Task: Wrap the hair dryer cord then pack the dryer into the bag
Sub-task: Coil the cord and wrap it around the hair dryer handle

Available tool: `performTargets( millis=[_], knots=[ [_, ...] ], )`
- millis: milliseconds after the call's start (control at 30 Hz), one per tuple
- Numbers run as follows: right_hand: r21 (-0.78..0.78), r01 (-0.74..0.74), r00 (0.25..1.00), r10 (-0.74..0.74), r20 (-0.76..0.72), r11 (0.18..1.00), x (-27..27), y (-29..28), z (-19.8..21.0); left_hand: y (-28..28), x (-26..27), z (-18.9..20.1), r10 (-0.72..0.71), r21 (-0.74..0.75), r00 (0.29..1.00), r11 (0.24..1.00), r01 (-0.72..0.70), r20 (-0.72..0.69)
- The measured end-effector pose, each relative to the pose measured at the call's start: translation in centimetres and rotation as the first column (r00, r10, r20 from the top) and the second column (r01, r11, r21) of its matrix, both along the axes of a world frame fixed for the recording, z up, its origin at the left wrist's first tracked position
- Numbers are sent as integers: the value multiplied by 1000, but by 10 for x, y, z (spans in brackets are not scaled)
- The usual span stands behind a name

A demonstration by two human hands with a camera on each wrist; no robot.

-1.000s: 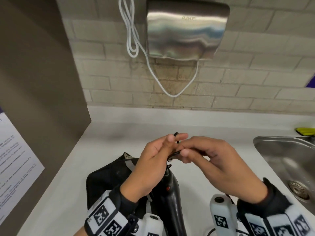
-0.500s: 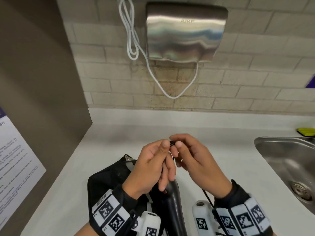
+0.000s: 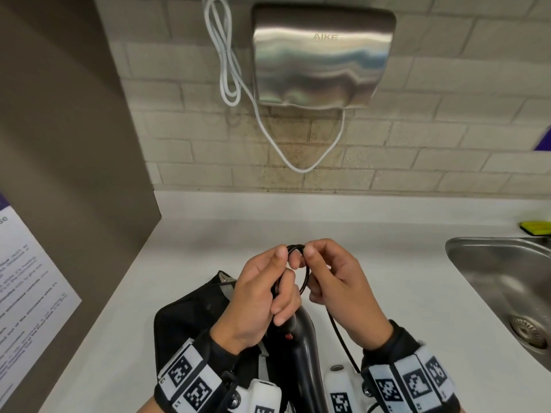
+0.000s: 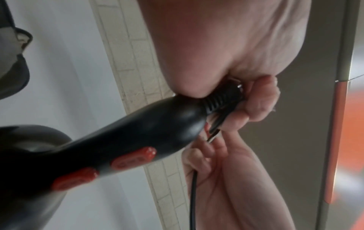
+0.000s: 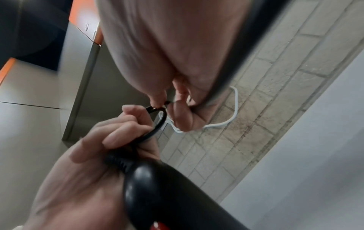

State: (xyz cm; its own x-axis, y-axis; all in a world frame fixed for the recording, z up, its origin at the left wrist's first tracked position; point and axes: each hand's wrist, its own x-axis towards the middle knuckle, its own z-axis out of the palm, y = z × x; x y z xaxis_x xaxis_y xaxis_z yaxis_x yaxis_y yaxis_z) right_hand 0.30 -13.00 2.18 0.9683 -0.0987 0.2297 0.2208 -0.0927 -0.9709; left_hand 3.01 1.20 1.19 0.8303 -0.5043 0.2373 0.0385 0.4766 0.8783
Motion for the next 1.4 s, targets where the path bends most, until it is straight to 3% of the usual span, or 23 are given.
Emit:
performTargets(
  millis=[167, 233, 300, 400, 500, 567, 633, 800, 967, 1233, 1300, 1400],
  knots=[
    [-81, 59, 989, -69, -127, 995, -24, -10, -29, 6, 2, 0, 172, 15, 985, 985, -171, -28],
    [-246, 88, 988, -117, -105, 965, -40, -14, -42, 7, 4, -1, 228, 26, 973, 973, -228, -16],
    [-520, 135, 988, -151, 13, 844, -53, -17, -52, 7, 5, -2, 248, 21, 969, 969, -247, 1],
    [-809, 122, 992, -43, 119, 576, -67, -13, -44, 4, 5, -2, 245, 54, 969, 968, -246, 22],
    [-930, 131, 984, 67, 163, 343, -72, -11, -30, -2, 2, 0, 238, 125, 969, 962, -244, 64],
    [-938, 165, 971, 115, 209, 306, -73, -9, -17, -6, 0, 3, 217, 181, 971, 956, -232, 99],
    [-908, 213, 942, 170, 289, 360, -72, -9, -3, -7, -3, 4, 185, 238, 973, 947, -213, 137],
    [-760, 148, 908, 218, 359, 633, -58, -21, 22, -6, -9, 2, 103, 339, 971, 924, -174, 217],
    [-617, 104, 904, 185, 386, 780, -41, -30, 31, -3, -14, 7, -27, 276, 975, 961, -37, 222],
    [-423, 193, 887, 27, 461, 886, -20, -26, 21, 3, -8, 7, -175, 257, 948, 961, 106, 266],
    [-400, 198, 913, -20, 408, 895, -15, -25, 17, 5, -6, 6, -203, 242, 946, 960, 142, 252],
    [-412, 41, 966, 69, 250, 910, -10, -25, 12, 5, -4, 3, -222, 209, 952, 962, 178, 209]
  ],
)
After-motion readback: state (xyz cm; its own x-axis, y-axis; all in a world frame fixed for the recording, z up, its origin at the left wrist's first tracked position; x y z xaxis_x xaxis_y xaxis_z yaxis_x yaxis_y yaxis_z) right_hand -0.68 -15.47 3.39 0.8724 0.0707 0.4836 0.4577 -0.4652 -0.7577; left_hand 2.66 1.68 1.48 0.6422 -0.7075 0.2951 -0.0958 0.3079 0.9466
